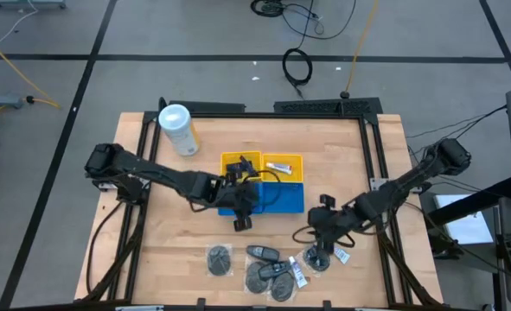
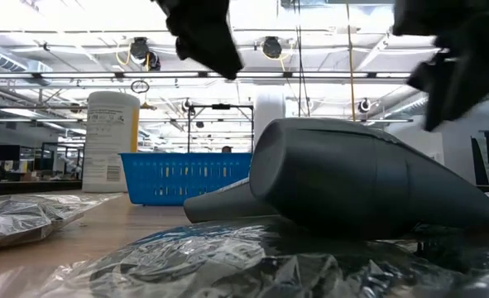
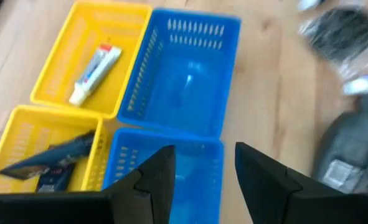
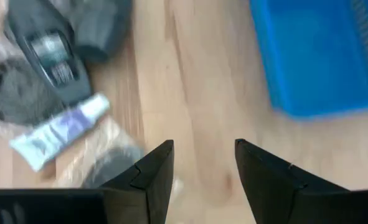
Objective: Pick & Place Travel size toiletries
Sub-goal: Put the right toothpaste into the right yellow bin
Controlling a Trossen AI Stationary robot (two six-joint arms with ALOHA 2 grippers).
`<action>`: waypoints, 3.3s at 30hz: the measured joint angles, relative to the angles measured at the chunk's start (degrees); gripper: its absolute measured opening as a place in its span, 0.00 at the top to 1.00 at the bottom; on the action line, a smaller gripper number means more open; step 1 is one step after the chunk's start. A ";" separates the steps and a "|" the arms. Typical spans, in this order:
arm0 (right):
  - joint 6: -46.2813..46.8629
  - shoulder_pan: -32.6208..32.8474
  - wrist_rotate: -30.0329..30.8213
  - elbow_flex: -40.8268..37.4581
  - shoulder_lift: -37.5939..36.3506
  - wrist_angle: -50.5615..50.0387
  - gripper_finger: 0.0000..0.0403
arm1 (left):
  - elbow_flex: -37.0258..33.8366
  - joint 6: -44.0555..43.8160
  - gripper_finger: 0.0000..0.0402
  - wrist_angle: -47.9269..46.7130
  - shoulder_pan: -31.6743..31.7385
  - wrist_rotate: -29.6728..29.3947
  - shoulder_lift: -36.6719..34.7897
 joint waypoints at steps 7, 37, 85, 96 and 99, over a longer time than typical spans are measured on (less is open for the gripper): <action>9.32 4.99 -4.63 -0.02 0.00 -3.28 0.69 | -0.04 -2.80 0.60 2.87 -3.76 -3.82 0.11; 21.78 7.70 -5.90 -0.65 9.30 -7.57 0.61 | -0.01 -3.30 0.60 13.68 -9.44 -8.71 0.15; 20.43 5.02 -14.17 -8.41 -0.08 0.22 0.94 | -0.01 -2.62 0.60 13.91 -9.57 -9.45 0.15; -0.82 4.80 -20.52 -8.33 -4.60 -2.14 0.73 | 0.01 -2.19 0.60 13.94 -9.57 -9.45 0.15; -8.13 4.76 -22.57 -8.33 -4.48 -2.88 0.65 | 0.01 -2.19 0.60 13.96 -9.57 -9.45 0.15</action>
